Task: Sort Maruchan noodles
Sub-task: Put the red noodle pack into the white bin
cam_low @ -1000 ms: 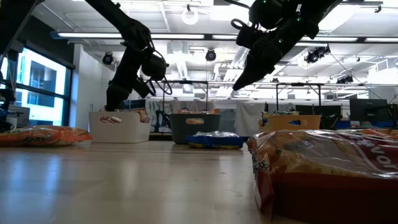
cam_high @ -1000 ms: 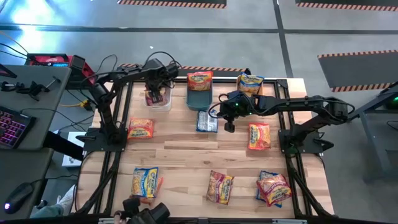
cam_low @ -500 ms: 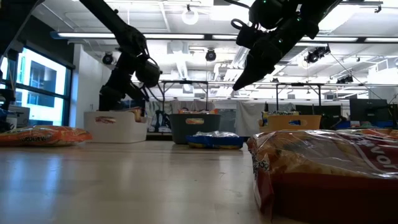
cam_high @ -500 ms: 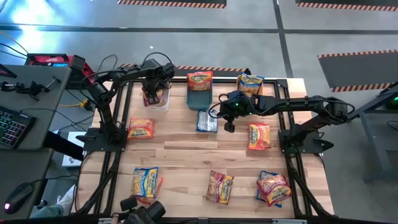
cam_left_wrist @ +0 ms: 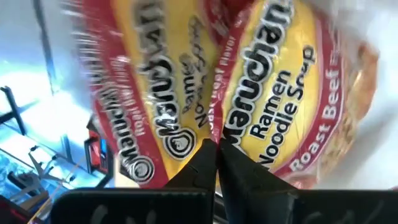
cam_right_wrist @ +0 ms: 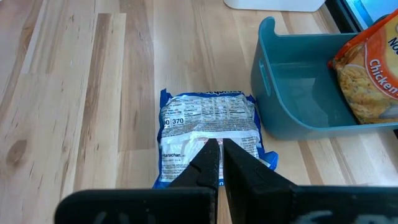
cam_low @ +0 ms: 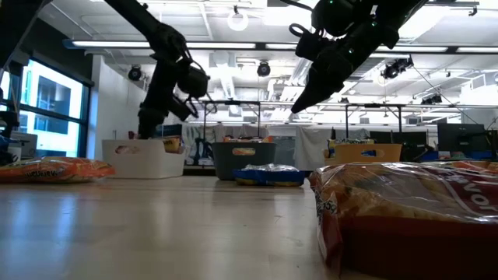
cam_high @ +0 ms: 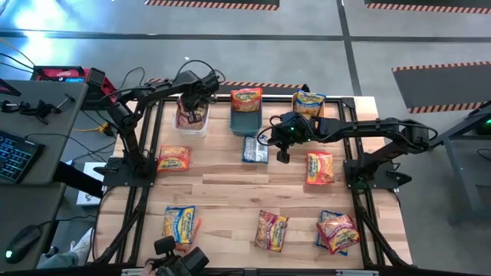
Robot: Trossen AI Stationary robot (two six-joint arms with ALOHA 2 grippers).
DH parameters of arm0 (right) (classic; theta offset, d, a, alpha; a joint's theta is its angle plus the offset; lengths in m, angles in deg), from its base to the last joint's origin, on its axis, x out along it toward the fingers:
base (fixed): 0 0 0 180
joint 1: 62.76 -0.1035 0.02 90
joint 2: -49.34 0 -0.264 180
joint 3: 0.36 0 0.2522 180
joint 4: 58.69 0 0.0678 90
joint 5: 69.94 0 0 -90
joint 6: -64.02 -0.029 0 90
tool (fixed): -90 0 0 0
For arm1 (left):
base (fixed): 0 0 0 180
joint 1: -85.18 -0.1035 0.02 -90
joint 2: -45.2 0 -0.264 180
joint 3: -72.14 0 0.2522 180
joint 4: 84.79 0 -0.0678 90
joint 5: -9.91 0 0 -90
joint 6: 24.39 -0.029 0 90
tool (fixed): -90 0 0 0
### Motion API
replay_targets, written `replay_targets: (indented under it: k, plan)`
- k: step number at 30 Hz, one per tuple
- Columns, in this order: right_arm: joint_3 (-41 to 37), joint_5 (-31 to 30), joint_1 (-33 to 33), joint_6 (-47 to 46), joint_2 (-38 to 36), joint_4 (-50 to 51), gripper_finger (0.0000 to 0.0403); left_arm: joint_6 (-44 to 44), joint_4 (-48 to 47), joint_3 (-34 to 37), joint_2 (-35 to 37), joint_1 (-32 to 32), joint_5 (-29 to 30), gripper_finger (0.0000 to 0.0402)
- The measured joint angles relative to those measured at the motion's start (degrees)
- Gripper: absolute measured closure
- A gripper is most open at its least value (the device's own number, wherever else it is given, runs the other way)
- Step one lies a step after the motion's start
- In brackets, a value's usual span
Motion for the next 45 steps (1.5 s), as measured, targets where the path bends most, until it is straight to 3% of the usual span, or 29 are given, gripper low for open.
replay_targets:
  k: [9, 14, 18, 22, 26, 31, 39, 45]
  plan:
    - [0.0, 0.0, -0.02, 0.2, 0.0, 0.01, 0.0403, 0.22, 2.2, -0.51, 5.83, 1.19, -0.34, 0.0401]
    - [0.0, -0.01, -0.01, 0.21, 0.0, 0.7, 0.0403, 2.2, 9.9, 2.24, 12.38, 2.6, -0.83, 0.0401]
    - [0.02, 0.0, -0.02, 0.22, 0.0, 1.03, 0.0403, 3.48, 18.13, 9.19, 18.2, 2.74, -4.6, 0.0401]
    - [0.02, 0.0, 0.0, 0.22, 0.0, 1.24, 0.0403, 3.59, 29.99, 20.01, 23.45, 2.73, -4.53, 0.0401]
    - [0.02, -0.01, 0.0, 0.21, 0.0, 1.29, 0.0403, 3.58, 40.05, 29.85, 26.46, 2.67, -0.89, 0.0401]
    - [0.02, -0.02, -0.02, 0.22, 0.0, 0.89, 0.0403, 1.12, 50.15, 36.97, 27.54, 2.57, 5.41, 0.0401]
    - [0.02, -0.02, 0.0, 0.22, 0.0, 0.57, 0.0403, -0.16, 56.04, 38.33, 27.61, 0.31, 10.27, 0.0399]
    - [0.02, -0.02, 0.0, 0.22, 0.0, 0.61, 0.0403, -1.36, 52.97, 38.33, 27.63, -0.03, 8.03, 0.0363]
